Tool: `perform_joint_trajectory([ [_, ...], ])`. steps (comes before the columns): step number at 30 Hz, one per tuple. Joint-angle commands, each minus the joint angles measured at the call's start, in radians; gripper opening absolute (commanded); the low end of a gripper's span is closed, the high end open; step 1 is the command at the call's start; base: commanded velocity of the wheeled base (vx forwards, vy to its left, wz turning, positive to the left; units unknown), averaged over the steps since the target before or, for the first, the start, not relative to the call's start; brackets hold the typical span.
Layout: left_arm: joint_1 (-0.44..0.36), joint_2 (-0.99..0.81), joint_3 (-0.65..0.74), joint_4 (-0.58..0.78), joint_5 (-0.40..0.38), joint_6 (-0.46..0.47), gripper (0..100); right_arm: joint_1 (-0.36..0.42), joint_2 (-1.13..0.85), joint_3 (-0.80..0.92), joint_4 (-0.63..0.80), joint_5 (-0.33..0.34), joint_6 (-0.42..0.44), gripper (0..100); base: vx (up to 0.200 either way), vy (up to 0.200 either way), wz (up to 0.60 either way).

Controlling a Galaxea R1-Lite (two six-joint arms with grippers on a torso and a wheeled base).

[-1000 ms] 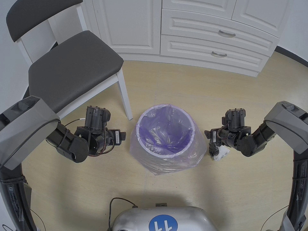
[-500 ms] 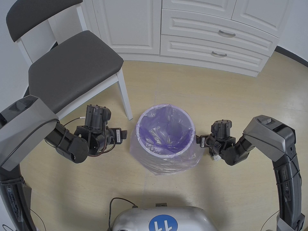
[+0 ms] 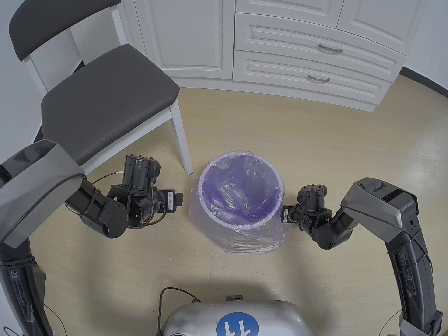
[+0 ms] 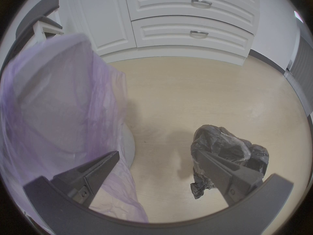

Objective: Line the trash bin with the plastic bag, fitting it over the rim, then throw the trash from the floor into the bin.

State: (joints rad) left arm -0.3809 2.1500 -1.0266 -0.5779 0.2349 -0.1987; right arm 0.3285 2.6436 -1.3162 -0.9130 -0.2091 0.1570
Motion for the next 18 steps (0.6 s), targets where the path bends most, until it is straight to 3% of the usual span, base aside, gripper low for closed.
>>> perform_joint_trajectory([
  [1, 0.01, 0.045, 0.01, -0.007, -0.003, 0.024, 100, -0.005, -0.06, 0.026, 0.002, -0.001, -0.001, 100, 0.0, 0.0, 0.0],
  [13, -0.009, 0.22, -0.004, -0.027, -0.014, 0.068, 100, -0.005, -0.195, 0.12, 0.006, -0.009, -0.037, 100, 0.0, 0.0, 0.0],
  [18, -0.001, 0.35, -0.099, -0.126, 0.0, 0.064, 100, -0.016, -0.274, 0.155, 0.008, -0.01, -0.039, 100, 0.0, 0.0, 0.0],
])
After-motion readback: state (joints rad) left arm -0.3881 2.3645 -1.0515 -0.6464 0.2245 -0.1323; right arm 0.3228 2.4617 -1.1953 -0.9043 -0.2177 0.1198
